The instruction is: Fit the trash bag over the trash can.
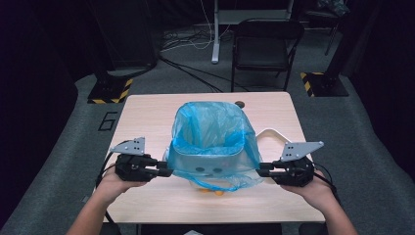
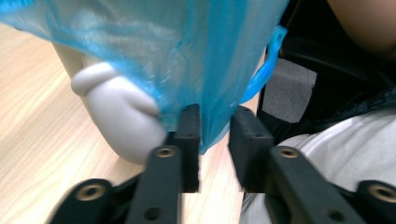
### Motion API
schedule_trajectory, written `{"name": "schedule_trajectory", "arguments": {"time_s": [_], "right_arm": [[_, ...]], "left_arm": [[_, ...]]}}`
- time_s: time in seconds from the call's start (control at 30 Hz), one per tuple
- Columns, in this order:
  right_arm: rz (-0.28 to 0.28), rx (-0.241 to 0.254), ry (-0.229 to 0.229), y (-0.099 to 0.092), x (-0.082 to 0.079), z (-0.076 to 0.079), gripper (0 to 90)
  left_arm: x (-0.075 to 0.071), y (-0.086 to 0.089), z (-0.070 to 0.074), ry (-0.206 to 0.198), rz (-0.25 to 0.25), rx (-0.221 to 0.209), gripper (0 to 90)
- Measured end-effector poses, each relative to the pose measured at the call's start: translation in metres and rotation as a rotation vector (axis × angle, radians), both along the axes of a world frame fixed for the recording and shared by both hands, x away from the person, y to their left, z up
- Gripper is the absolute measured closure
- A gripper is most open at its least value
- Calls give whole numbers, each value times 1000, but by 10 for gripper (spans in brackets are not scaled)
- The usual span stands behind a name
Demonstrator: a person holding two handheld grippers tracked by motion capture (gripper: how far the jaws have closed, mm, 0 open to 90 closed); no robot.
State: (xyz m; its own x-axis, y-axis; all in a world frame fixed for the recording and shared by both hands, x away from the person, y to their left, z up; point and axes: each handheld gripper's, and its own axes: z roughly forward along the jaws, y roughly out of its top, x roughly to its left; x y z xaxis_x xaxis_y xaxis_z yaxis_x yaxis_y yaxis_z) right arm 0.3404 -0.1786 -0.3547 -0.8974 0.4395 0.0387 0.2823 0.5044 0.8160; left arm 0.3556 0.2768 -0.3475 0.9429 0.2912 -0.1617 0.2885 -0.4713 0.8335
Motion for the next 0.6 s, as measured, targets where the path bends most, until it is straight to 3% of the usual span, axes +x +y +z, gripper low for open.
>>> {"name": "schedule_trajectory", "arguments": {"time_s": [0.27,0.6], "right_arm": [[3,76,-31,-3,-2,13,648],[-43,134,-71,4,-5,28,509]], "left_arm": [[-18,12,25,-42,21,-27,506],[-15,22,54,-88,69,-55,430]]}}
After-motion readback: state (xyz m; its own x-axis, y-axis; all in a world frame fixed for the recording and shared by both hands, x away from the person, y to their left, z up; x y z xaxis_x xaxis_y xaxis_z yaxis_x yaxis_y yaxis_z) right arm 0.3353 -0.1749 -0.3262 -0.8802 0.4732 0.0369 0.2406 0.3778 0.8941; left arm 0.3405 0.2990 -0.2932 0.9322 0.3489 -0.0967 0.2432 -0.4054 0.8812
